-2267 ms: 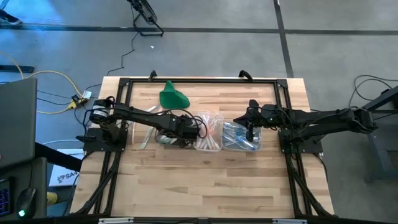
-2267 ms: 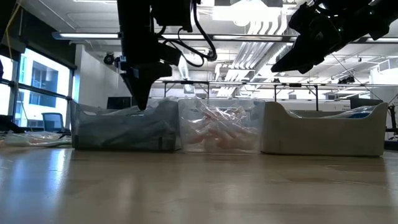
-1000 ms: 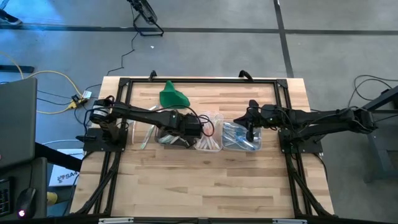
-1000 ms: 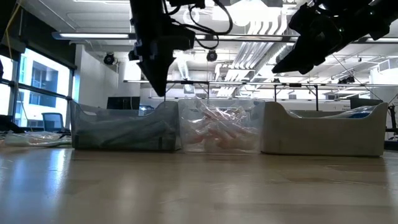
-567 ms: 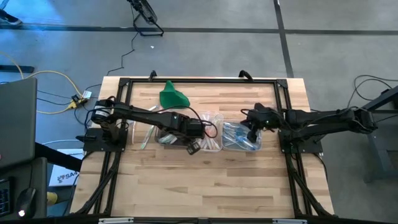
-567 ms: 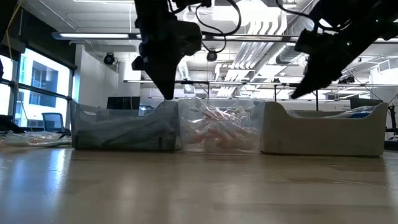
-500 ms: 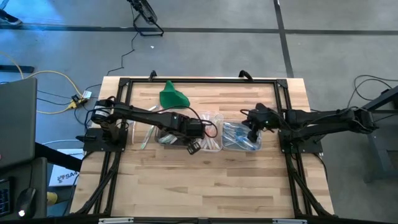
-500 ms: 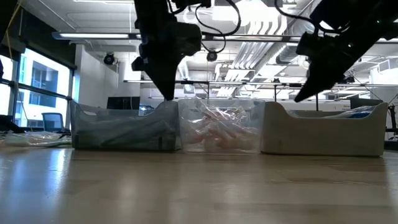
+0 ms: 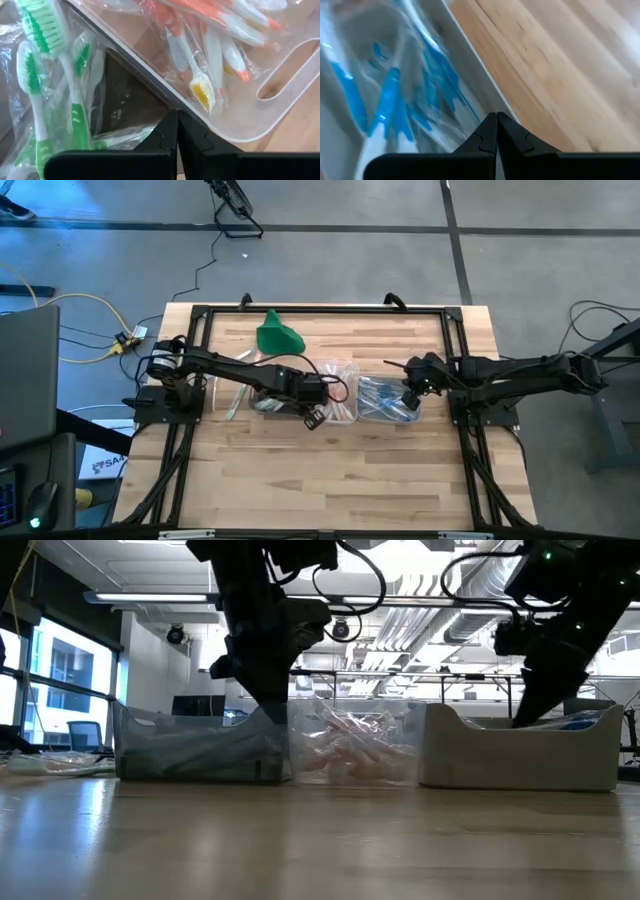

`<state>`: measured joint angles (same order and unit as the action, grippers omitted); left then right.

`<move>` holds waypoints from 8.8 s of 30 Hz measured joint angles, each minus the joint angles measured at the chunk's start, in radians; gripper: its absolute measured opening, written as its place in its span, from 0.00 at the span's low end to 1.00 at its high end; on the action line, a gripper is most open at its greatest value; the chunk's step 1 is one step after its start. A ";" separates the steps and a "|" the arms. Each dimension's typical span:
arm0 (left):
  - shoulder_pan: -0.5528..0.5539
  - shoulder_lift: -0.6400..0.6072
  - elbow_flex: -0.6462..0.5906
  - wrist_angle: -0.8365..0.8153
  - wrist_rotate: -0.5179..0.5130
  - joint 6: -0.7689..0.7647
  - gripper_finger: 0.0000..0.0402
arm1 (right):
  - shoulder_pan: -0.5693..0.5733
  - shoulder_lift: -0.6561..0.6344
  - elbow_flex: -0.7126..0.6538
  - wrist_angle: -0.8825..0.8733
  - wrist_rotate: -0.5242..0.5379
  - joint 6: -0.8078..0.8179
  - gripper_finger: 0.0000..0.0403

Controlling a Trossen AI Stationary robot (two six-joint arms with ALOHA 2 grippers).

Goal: Pick & Place Toothbrushes
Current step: Adjust the bins on the table, then put the blue toothbrush into the gray bin

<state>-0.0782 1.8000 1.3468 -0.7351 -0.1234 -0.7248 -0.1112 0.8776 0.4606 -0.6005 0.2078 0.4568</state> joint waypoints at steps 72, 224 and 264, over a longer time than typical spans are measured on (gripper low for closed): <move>-0.001 -0.025 0.001 -0.021 -0.077 0.040 0.00 | 0.284 0.325 0.063 0.477 -0.113 0.022 0.01; 0.896 -0.183 -0.502 -0.161 0.036 0.796 0.32 | -0.291 -0.044 0.132 0.530 -0.051 -0.531 0.01; 0.896 -0.213 -0.235 -0.174 0.071 0.807 0.03 | -0.290 -0.044 0.132 0.531 -0.050 -0.533 0.01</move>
<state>0.8178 1.5867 1.1114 -0.9088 -0.0526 0.0818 -0.4015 0.8337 0.5922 -0.0700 0.1574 -0.0762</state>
